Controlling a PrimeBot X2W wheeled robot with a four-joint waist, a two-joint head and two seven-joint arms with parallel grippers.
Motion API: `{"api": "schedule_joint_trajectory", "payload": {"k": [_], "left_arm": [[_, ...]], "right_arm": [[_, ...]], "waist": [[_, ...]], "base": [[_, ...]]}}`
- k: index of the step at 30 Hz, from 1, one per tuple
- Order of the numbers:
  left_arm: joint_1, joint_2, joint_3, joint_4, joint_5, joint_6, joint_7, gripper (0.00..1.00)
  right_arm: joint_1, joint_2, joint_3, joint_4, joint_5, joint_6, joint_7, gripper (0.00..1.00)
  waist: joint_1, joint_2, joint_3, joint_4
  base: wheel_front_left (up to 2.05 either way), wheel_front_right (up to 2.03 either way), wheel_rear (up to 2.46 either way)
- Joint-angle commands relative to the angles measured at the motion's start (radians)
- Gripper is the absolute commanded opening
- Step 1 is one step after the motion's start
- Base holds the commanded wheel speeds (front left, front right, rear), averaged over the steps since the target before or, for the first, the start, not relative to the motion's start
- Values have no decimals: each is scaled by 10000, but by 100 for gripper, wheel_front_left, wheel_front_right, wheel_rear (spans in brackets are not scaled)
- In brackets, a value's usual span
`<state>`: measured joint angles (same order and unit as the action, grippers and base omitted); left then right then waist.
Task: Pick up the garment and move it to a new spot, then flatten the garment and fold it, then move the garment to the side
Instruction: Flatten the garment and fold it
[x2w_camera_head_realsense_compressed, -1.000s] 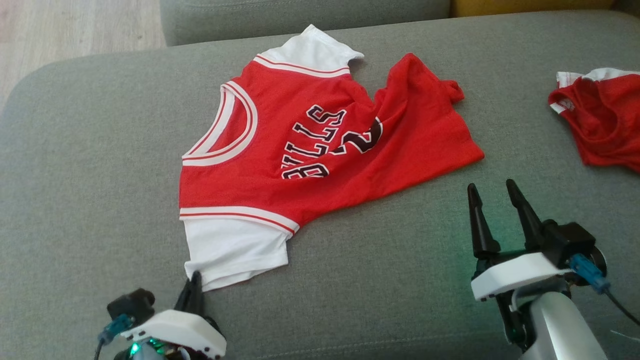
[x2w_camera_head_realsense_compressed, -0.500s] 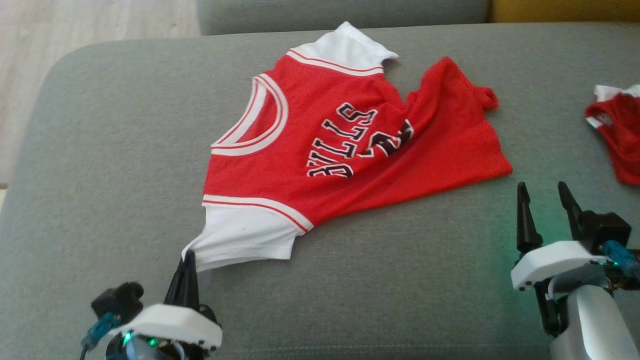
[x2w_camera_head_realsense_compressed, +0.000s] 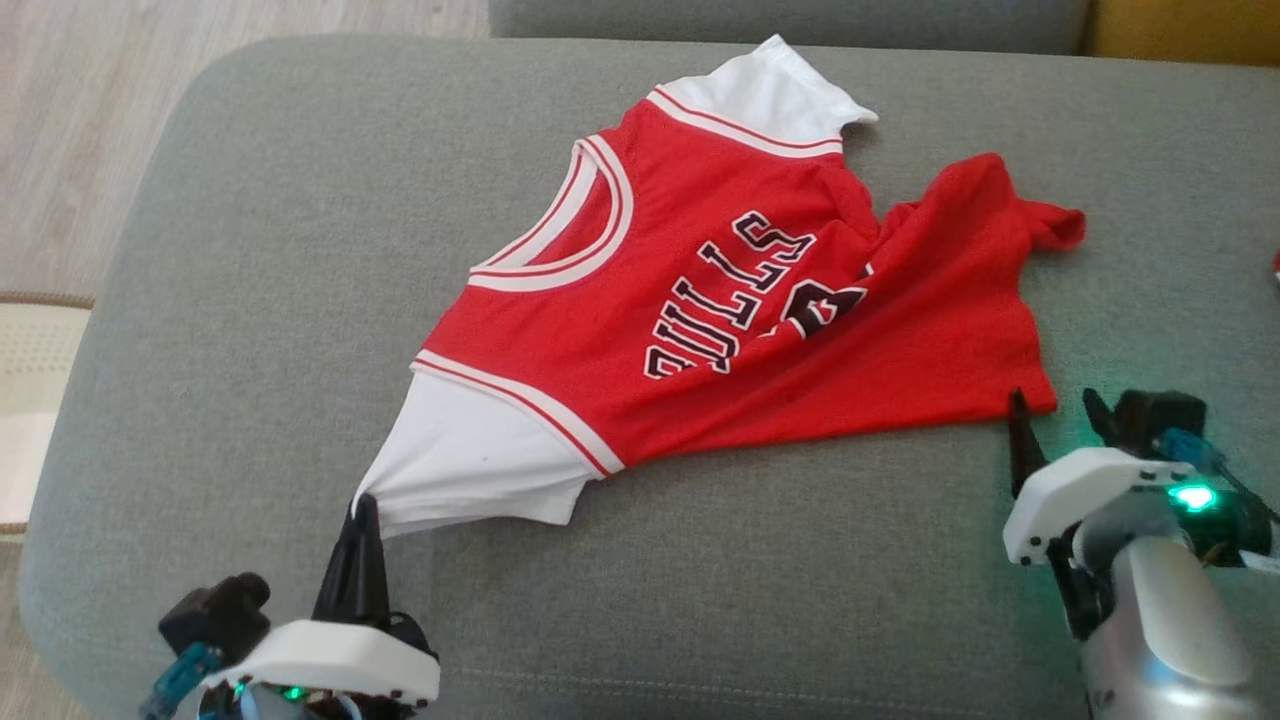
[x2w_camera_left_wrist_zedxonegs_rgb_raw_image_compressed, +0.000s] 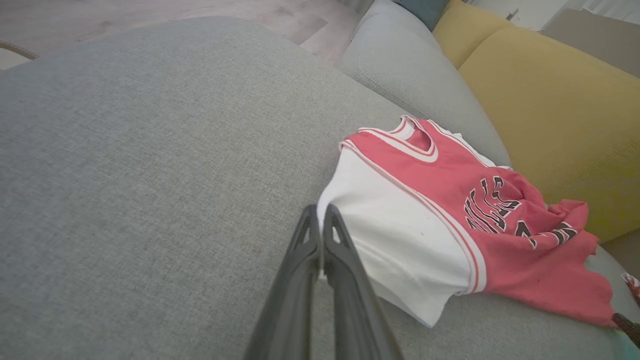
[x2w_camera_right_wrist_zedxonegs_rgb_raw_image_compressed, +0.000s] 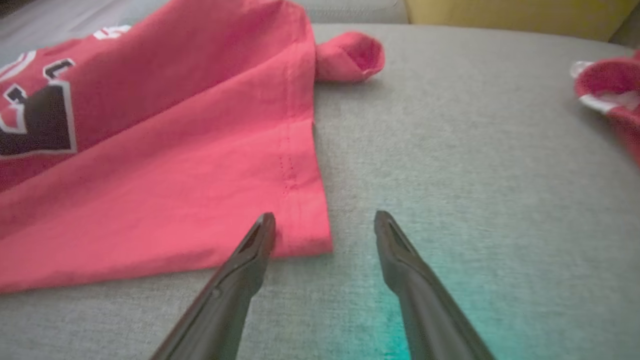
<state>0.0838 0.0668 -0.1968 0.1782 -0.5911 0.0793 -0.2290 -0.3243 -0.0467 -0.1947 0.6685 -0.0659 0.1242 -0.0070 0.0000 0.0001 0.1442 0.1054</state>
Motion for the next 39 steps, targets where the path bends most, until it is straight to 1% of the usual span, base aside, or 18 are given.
{"api": "schedule_joint_trajectory", "payload": {"k": [1,7,8,10,11,13,18,19,22,25,29,32,36,39], "left_arm": [[-81,144,246,-379,56,54,5,0],[-113,125,181,-464,43,93,-8,0],[-115,124,183,-468,41,97,-17,0],[-136,123,189,-480,39,101,-36,0],[-136,123,189,-480,39,101,-36,0],[-171,119,192,-515,39,98,-57,0],[-396,145,207,-792,83,18,-129,0],[-459,122,225,-896,-49,-45,-127,0],[-715,55,290,-1360,-512,-230,-86,0],[-1027,71,395,-1911,-711,-316,-54,0],[-1448,307,555,-2898,-792,-353,149,0],[-1752,606,759,-3875,-690,-221,358,0],[-2227,1083,1018,-5374,-425,0,753,0],[-2707,1582,1086,-6464,-20,66,1157,0]], "right_arm": [[-475,-35,220,4,-143,65,103,100],[-966,-35,475,1090,-186,65,539,100],[-1022,-35,576,1238,-139,65,616,82],[-1118,-35,799,1472,53,65,737,37],[-1118,-35,799,1472,53,65,737,37],[-1202,-37,956,1595,183,65,795,0],[-1480,-47,1404,1335,793,65,337,0],[-1527,-47,1569,1197,991,65,196,0],[-1610,-108,2142,656,1659,65,-124,0],[-1598,-302,2606,-140,2206,65,-330,0],[-1455,-686,3165,-1658,2915,65,-390,0],[-1294,-1017,3367,-3046,3298,65,-338,0],[-1010,-1259,3200,-5111,3683,65,-164,0],[-728,-1395,2870,-6692,3724,65,43,0]], "waist": [[0,-1,76,77],[0,-1,183,149],[0,-1,186,144],[0,-1,175,118],[0,-1,175,118],[0,-1,152,68],[0,-1,-46,-194],[0,-1,-96,-259],[0,-1,-285,-499],[0,-1,-510,-791],[0,-1,-798,-1201],[0,-1,-1000,-1514],[0,-1,-1195,-1836],[0,-1,-1308,-1957]], "base": [[0,0,0],[0,0,0],[0,0,0],[0,0,0],[0,0,0],[0,0,0],[0,0,0],[0,0,0],[0,0,0],[0,0,0],[0,0,0],[0,0,0],[0,0,0],[0,0,0]]}}
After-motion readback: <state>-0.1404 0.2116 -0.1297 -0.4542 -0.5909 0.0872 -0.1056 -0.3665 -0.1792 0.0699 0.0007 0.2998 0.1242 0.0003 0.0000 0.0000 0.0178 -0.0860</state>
